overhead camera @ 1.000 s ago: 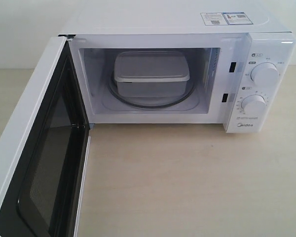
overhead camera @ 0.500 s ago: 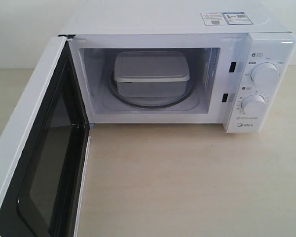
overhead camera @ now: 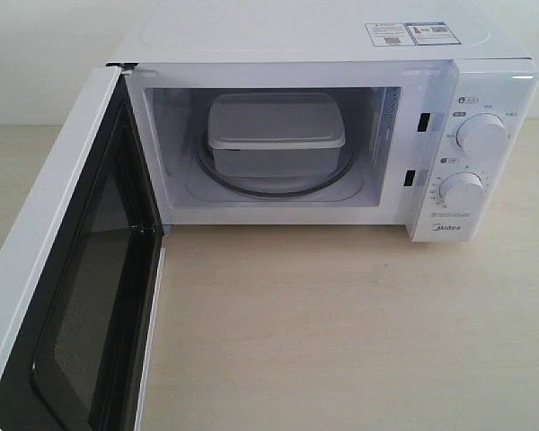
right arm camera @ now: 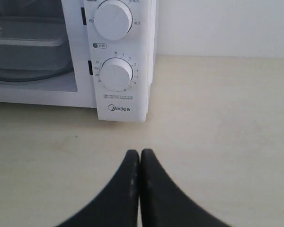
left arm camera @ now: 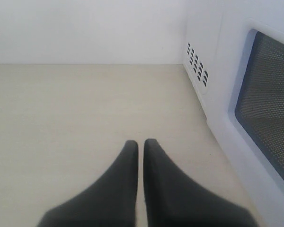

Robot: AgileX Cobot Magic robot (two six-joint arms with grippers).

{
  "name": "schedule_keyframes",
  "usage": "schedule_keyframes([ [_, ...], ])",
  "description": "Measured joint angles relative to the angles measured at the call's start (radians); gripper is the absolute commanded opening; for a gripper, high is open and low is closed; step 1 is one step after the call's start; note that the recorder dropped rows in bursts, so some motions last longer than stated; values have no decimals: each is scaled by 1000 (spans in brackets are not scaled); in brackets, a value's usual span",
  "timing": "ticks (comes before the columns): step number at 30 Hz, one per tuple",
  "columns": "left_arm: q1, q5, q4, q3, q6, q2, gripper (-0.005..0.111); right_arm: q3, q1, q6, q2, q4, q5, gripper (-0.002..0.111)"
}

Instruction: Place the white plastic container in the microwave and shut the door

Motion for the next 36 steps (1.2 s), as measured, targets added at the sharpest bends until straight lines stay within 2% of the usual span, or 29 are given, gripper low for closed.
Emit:
schedule_keyframes([
  [20, 0, -34, 0, 0, 41, 0, 4, 0, 0, 0, 0, 0, 0, 0],
  [24, 0, -332, -254, -2, -162, 0, 4, 0, 0, 0, 0, 0, 0, 0],
  [26, 0, -399, -297, -46, -203, 0, 4, 0, 0, 0, 0, 0, 0, 0],
  [30, 0, -324, -308, -217, -214, 22, 4, 0, 0, 0, 0, 0, 0, 0],
  [36, 0, -51, -310, -456, -110, 170, 4, 0, 0, 0, 0, 0, 0, 0],
])
